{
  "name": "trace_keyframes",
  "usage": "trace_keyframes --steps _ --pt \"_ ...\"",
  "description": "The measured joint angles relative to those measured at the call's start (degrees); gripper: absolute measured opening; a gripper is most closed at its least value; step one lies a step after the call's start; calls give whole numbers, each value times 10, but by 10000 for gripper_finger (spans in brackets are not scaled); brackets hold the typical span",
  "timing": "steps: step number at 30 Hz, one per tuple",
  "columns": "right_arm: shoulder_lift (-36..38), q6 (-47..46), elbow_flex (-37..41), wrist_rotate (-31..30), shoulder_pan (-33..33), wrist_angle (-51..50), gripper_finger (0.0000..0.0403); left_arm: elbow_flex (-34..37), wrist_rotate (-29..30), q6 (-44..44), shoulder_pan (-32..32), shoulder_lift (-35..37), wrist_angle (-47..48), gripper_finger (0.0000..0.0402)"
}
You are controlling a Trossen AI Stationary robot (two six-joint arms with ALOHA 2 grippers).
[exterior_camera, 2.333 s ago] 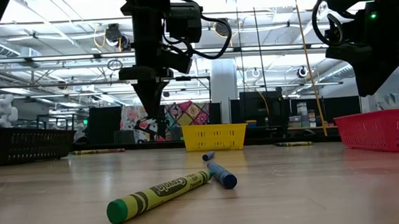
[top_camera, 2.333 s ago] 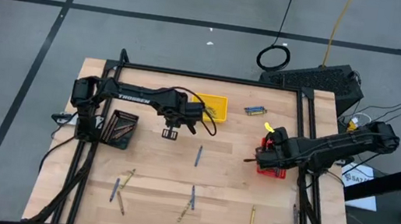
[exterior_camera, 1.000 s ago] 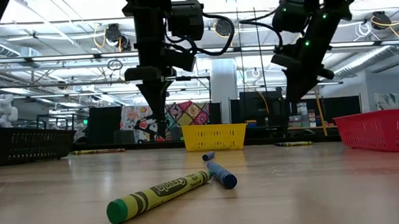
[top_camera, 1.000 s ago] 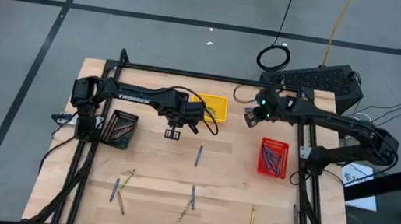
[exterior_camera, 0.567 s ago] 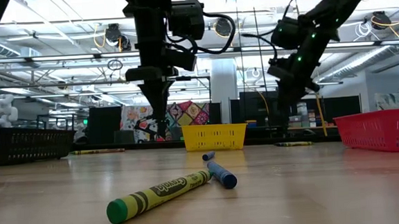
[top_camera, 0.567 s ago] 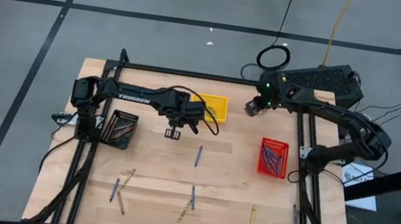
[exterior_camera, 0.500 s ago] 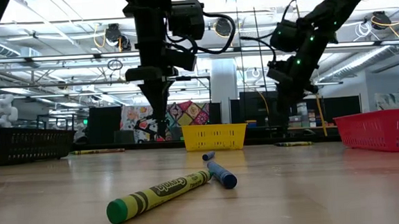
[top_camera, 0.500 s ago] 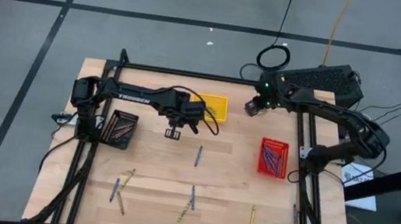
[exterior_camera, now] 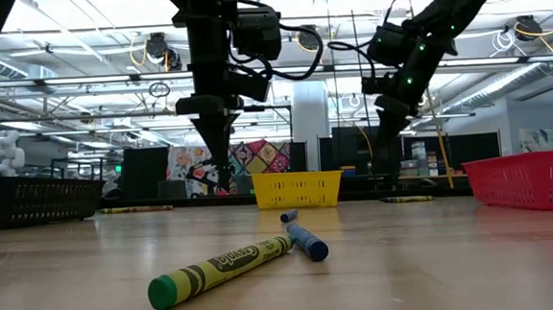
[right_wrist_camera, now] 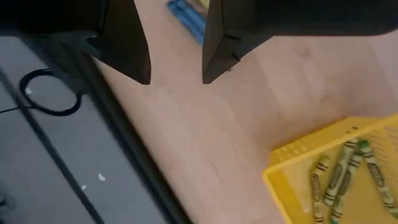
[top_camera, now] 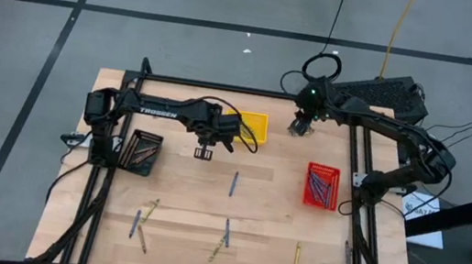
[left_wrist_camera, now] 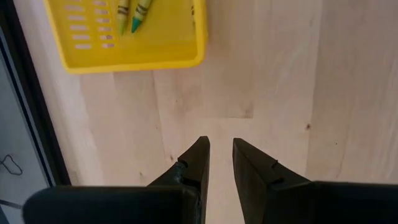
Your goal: Sort crayons
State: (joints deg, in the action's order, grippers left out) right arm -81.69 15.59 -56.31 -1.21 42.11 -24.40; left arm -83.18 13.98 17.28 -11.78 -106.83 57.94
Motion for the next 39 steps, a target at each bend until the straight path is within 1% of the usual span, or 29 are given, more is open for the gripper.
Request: trace_keyframes --steps 3,6,8,13,17,20,24,27,29,39 --pt "0 33 -7 2 10 -18 130 0 0 0 -4 0 1 66" --pt "0 65 -7 29 21 -32 124 0 0 0 -5 0 1 66" --pt "-6 81 -7 31 25 -36 119 0 0 0 -5 0 1 66" --pt "-47 88 -7 33 37 -53 112 0 0 1 -6 0 0 66" --pt "-73 99 -6 12 37 -48 112 0 0 1 -6 0 0 66" --pt "-76 92 -6 16 37 -35 112 0 0 8 -6 0 0 66" --pt "-80 93 -6 18 37 -44 112 0 0 14 -7 0 -1 66" --pt "-91 93 -6 44 40 -55 112 0 0 16 -8 0 -3 66" --pt "-101 92 -6 49 40 -54 112 0 0 16 -10 0 -6 66" --pt "-154 98 -6 41 40 -50 112 0 0 15 -15 0 -5 66"
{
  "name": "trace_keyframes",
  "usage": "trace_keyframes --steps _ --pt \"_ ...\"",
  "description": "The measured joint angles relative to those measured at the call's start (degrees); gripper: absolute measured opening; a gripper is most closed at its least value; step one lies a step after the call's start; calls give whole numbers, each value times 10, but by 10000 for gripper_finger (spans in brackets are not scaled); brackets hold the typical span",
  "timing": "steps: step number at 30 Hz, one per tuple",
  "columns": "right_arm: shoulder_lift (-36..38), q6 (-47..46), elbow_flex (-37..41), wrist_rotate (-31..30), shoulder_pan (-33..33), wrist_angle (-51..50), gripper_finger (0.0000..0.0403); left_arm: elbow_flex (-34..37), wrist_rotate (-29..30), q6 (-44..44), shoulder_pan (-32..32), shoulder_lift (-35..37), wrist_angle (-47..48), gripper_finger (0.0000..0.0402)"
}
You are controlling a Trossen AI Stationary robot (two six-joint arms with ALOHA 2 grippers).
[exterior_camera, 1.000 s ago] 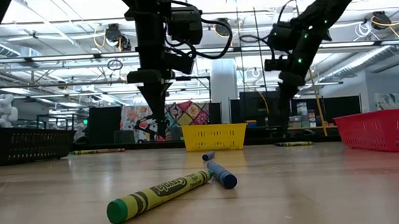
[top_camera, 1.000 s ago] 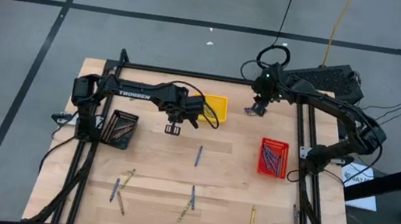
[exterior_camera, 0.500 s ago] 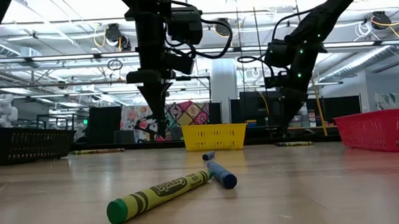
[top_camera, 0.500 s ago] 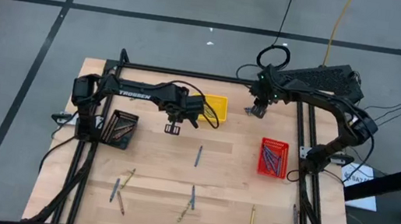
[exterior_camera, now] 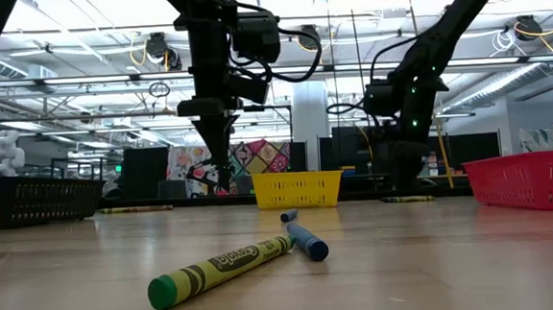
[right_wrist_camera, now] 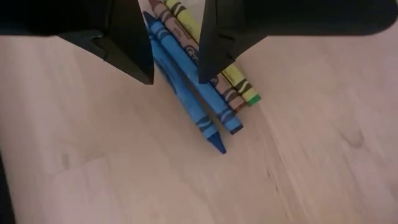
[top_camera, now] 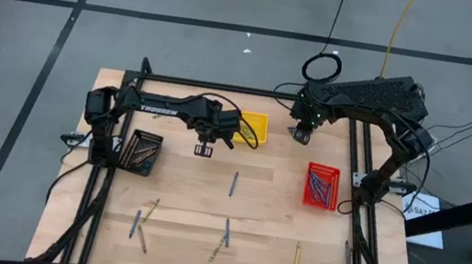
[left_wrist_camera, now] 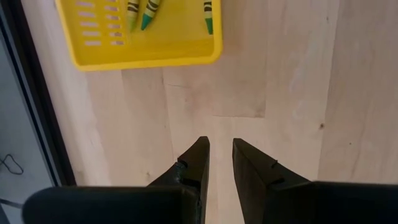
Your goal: Sort crayons
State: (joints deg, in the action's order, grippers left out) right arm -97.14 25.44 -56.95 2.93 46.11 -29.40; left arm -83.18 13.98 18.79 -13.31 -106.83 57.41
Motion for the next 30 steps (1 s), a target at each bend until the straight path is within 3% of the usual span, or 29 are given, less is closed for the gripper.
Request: trace_keyframes --steps 22,30 --pt "-2 8 -23 -12 9 -11 112 0 0 0 0 0 1 66" --pt "-26 1 -23 15 8 -6 112 0 0 0 0 0 1 66"
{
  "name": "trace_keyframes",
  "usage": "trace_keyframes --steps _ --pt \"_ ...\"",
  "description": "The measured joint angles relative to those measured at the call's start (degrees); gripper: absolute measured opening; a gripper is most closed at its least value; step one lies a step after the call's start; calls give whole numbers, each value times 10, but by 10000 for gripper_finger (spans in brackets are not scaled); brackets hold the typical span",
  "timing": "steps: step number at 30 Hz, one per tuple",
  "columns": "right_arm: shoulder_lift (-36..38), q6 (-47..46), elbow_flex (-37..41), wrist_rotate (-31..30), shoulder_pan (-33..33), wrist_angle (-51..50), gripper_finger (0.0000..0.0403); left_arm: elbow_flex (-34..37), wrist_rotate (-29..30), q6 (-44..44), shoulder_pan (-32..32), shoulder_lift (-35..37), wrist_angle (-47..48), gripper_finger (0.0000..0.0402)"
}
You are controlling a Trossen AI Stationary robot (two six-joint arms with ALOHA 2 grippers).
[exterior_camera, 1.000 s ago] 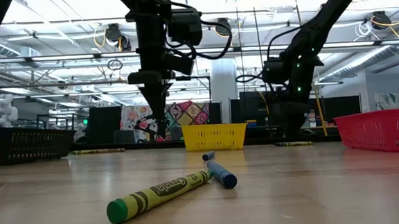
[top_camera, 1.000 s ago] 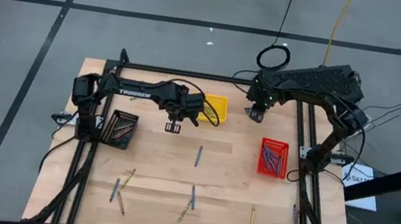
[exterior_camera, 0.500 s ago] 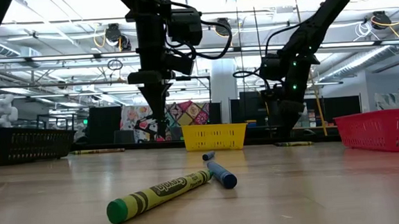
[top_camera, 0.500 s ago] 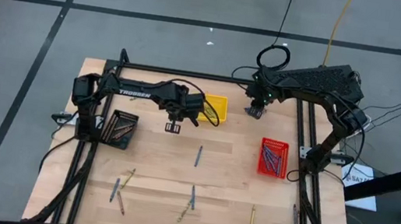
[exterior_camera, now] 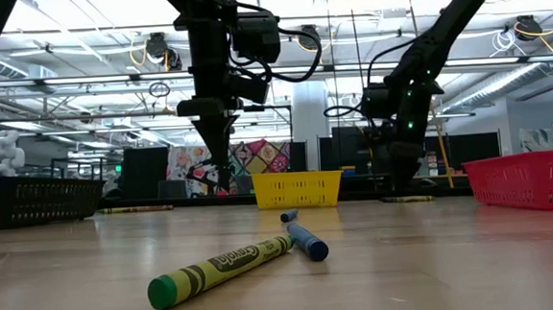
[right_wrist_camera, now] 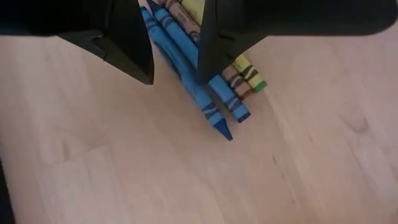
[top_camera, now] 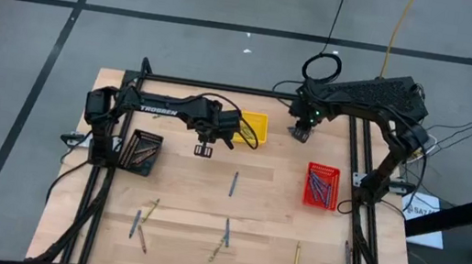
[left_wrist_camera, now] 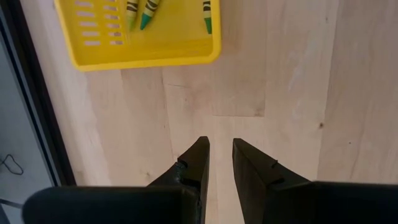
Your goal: Sort crayons
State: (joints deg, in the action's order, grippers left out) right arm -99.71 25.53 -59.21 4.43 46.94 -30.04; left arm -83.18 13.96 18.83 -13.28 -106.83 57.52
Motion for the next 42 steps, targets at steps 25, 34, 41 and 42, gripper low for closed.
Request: trace_keyframes --steps 25,34,41,42 --pt "-17 2 0 -2 0 6 10 0 -1 0 0 0 0 66" --pt "-20 -29 -41 -8 0 -16 2 0 -1 0 0 0 0 66" --pt "-20 -63 -102 -4 -2 -96 1 0 -1 1 -2 0 7 66" --pt "-20 -69 -110 -3 -2 -110 1 0 -1 1 -3 0 10 66"
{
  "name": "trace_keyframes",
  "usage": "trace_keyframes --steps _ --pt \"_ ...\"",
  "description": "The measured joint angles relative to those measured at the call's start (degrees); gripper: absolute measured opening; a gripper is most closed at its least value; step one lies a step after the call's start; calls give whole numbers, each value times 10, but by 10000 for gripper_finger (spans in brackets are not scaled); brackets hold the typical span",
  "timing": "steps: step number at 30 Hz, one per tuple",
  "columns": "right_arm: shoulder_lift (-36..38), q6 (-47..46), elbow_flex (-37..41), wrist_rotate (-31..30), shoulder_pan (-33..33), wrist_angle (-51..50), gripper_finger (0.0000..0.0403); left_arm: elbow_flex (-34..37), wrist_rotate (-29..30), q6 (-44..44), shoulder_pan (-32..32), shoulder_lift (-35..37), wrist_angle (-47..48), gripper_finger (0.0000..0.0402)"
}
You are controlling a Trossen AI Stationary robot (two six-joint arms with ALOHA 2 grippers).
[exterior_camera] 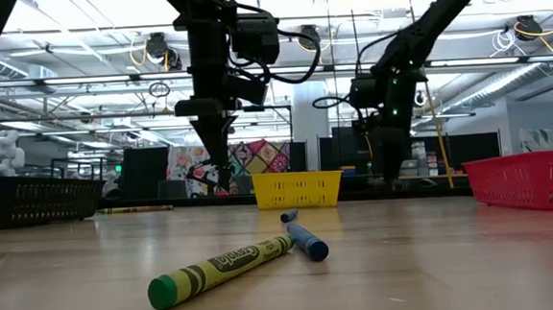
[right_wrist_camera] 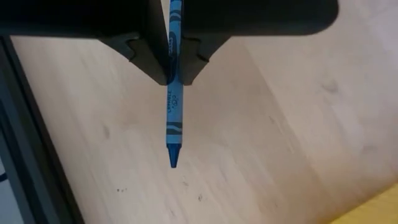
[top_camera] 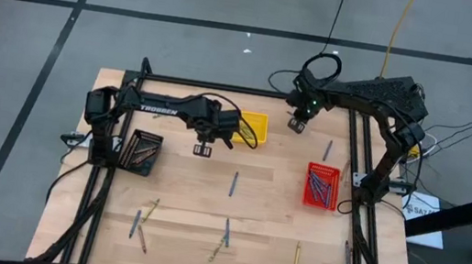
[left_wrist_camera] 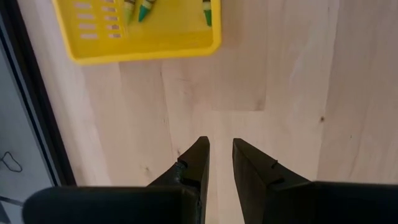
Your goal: Sort crayons
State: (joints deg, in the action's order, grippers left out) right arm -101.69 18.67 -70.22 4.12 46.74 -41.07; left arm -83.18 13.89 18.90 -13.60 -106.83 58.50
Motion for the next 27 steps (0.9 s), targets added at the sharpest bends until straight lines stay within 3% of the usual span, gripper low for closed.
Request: trace_keyframes --steps 7,19,27 --pt "19 -48 -33 4 0 -56 0 0 0 -1 -13 0 18 66" --pt "144 -150 -35 5 -3 -135 0 0 0 9 -37 0 25 66" --pt "189 -207 -31 4 -27 -201 0 0 -1 9 -45 0 25 66"
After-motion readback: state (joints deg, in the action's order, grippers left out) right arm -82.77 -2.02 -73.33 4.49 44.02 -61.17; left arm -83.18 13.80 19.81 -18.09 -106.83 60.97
